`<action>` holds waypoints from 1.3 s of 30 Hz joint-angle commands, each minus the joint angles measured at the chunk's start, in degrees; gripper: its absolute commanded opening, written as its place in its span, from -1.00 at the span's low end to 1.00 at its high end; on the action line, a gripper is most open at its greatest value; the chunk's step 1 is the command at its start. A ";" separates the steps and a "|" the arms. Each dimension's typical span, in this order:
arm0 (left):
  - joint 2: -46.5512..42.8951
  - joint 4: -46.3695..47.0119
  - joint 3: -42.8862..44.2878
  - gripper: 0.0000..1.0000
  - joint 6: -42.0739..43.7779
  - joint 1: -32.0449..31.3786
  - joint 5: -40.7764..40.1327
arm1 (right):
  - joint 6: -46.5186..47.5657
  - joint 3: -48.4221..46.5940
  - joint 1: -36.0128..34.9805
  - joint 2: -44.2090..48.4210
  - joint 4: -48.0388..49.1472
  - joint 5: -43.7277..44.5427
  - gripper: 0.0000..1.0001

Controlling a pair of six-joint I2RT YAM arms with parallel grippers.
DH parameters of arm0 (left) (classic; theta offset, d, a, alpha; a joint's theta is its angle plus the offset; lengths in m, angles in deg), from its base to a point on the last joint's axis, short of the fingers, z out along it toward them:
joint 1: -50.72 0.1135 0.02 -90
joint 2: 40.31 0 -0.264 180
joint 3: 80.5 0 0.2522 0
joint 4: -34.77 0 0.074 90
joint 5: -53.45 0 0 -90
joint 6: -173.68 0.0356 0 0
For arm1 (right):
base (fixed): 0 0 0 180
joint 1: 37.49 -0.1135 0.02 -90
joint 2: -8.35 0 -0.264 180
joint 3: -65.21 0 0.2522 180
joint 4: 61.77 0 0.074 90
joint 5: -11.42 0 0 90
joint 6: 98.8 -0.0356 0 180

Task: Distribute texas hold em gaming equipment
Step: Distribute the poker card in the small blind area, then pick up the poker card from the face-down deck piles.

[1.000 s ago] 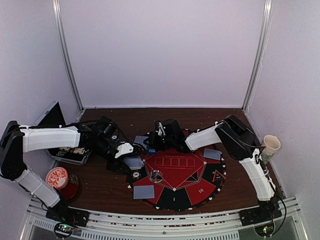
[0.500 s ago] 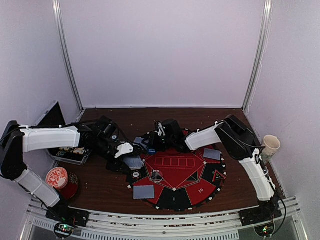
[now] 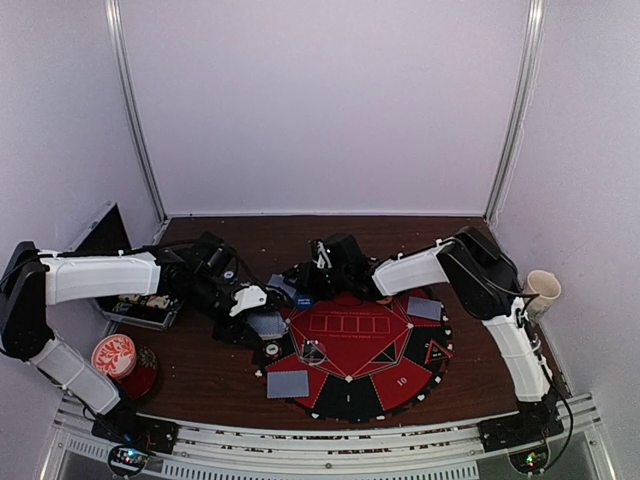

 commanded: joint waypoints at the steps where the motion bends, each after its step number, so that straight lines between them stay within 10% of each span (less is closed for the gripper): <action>1: -0.57 1.05 -0.13 -0.22 0.72 -0.24 1.03 | 1.18 -0.24 -0.58 3.75 -1.76 1.66 0.04; 18: -0.66 1.06 -0.12 -0.22 0.69 -0.26 1.18 | 4.55 7.38 -0.76 15.38 -4.62 5.88 0.24; 39: -0.66 1.05 -0.20 -0.22 0.72 -0.27 1.01 | 3.53 42.26 -14.48 35.96 23.50 1.60 0.64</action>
